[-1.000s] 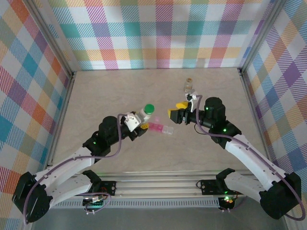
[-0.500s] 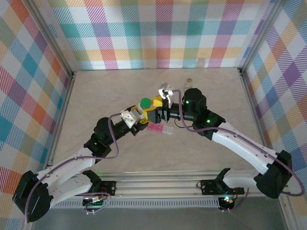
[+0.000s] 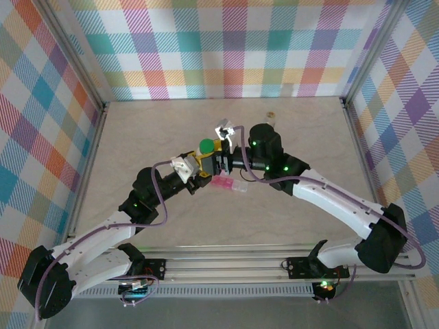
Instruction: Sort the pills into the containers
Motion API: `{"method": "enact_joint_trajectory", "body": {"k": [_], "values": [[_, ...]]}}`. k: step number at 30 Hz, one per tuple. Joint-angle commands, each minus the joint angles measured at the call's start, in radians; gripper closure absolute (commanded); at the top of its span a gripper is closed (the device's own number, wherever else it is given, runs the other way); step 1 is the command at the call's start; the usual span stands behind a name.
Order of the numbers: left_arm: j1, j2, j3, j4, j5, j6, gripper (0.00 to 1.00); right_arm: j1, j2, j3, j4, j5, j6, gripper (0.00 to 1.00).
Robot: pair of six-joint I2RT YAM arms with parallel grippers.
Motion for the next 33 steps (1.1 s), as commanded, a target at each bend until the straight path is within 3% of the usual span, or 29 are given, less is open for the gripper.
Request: {"method": "enact_joint_trajectory", "body": {"k": [1,8,14,20,24,28,33], "values": [[-0.003,-0.018,0.041,0.076,0.041,0.007,0.96,0.001,0.02,0.009,0.01,0.021,0.061,0.48],[-0.004,-0.076,0.007,0.138,0.019,0.008,0.87,0.0,-0.045,-0.067,0.042,0.16,0.099,0.66],[-0.004,-0.112,-0.014,0.181,0.007,-0.014,0.78,0.0,-0.068,-0.077,0.003,0.242,0.123,0.73],[-0.007,-0.135,-0.026,0.199,0.013,-0.017,0.64,0.0,-0.088,-0.098,0.023,0.268,0.152,0.75],[-0.008,-0.146,-0.031,0.194,0.016,-0.015,0.6,-0.001,-0.106,-0.101,0.043,0.261,0.171,0.75],[-0.012,-0.15,-0.034,0.195,0.014,-0.011,0.48,0.0,-0.127,-0.107,0.066,0.259,0.192,0.76],[-0.017,-0.151,-0.036,0.197,0.002,-0.01,0.43,0.0,-0.142,-0.11,0.094,0.25,0.221,0.76]]}}
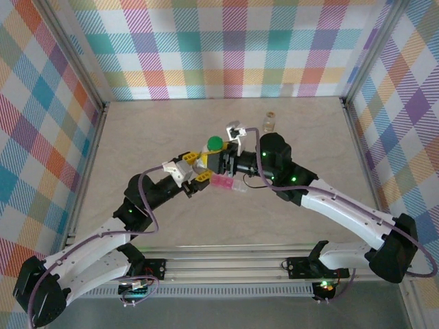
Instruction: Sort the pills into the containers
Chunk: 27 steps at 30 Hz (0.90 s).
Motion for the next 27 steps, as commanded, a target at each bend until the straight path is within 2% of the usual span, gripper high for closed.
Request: {"method": "enact_joint_trajectory", "body": {"k": [1,7,11,19,27], "values": [[-0.002,-0.044,-0.004,0.133,-0.01,0.016,0.4,-0.028,-0.024,-0.009,0.013,0.098,0.036,0.76],[-0.005,-0.038,0.0,0.123,0.004,0.02,0.37,-0.026,-0.024,-0.02,0.058,0.085,0.058,0.76],[-0.011,-0.016,0.002,0.109,0.01,0.031,0.27,-0.028,-0.02,-0.006,0.072,0.078,0.056,0.76],[-0.013,0.039,-0.012,0.191,-0.013,0.021,0.25,-0.028,-0.002,0.047,0.108,0.014,0.095,0.77],[-0.013,0.068,0.002,0.206,-0.035,0.033,0.28,-0.021,0.034,0.051,0.172,-0.038,0.177,0.77]]}}
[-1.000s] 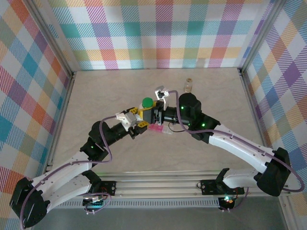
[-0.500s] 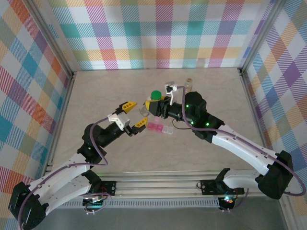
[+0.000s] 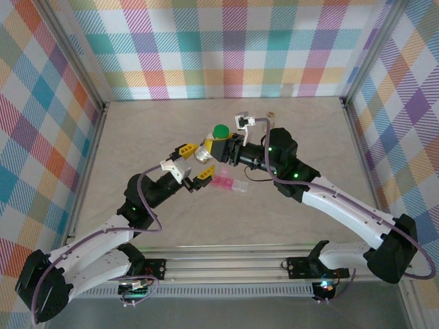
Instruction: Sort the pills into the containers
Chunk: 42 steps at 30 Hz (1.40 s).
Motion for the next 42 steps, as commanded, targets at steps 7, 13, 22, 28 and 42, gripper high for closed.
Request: {"method": "enact_joint_trajectory", "body": {"k": [7,13,22,28,42], "values": [[-0.007,0.032,0.022,0.058,-0.023,0.018,0.3,0.026,0.044,0.047,0.08,-0.042,0.044,0.77],[-0.007,0.057,0.032,0.064,-0.033,0.029,0.32,0.034,0.048,0.053,0.075,-0.046,0.043,0.77],[-0.008,0.056,0.042,0.083,-0.046,0.025,0.36,0.041,0.046,0.048,0.06,-0.039,0.033,0.77],[-0.008,0.072,0.058,0.073,-0.054,0.027,0.39,0.046,0.051,0.056,0.055,-0.046,0.032,0.77],[-0.009,0.084,0.074,0.04,-0.057,0.03,0.69,0.053,0.043,0.057,0.036,-0.037,0.008,0.77]]}}
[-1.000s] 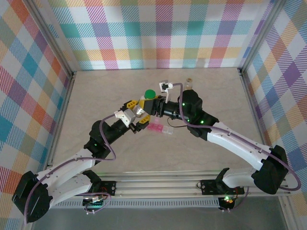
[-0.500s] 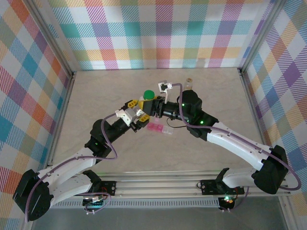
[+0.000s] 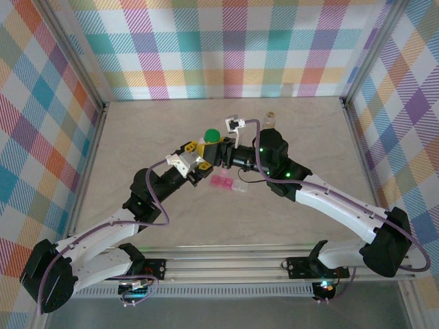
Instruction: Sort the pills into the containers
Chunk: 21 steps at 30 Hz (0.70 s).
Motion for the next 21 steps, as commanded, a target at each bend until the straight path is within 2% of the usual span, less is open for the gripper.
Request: {"method": "enact_joint_trajectory", "body": {"k": [1,5,6,7,12,15,18,21], "values": [[-0.007,-0.008,0.033,0.005,-0.003,0.003,0.7,0.013,-0.009,0.039,0.02,-0.006,-0.015,0.76],[-0.007,-0.015,0.033,0.0,-0.002,0.003,0.88,0.013,-0.011,0.039,0.009,0.001,-0.023,0.71],[-0.006,-0.017,0.035,-0.005,-0.001,0.005,0.97,0.013,-0.013,0.039,0.001,0.01,-0.025,0.68],[-0.006,-0.02,0.037,-0.015,-0.001,0.011,1.0,0.013,-0.019,0.037,-0.007,0.022,-0.028,0.64],[-0.005,-0.021,0.035,-0.033,-0.003,0.018,1.0,0.013,-0.048,0.033,-0.042,0.065,-0.057,0.45],[-0.005,-0.024,0.036,-0.037,0.006,0.016,1.0,0.014,-0.065,0.031,-0.064,0.081,-0.08,0.4],[-0.005,-0.028,0.032,-0.037,0.006,0.017,1.0,0.013,-0.083,0.023,-0.079,0.102,-0.091,0.3],[-0.005,-0.03,0.033,-0.045,-0.016,0.021,1.0,0.013,-0.101,0.022,-0.099,0.106,-0.106,0.25]]}}
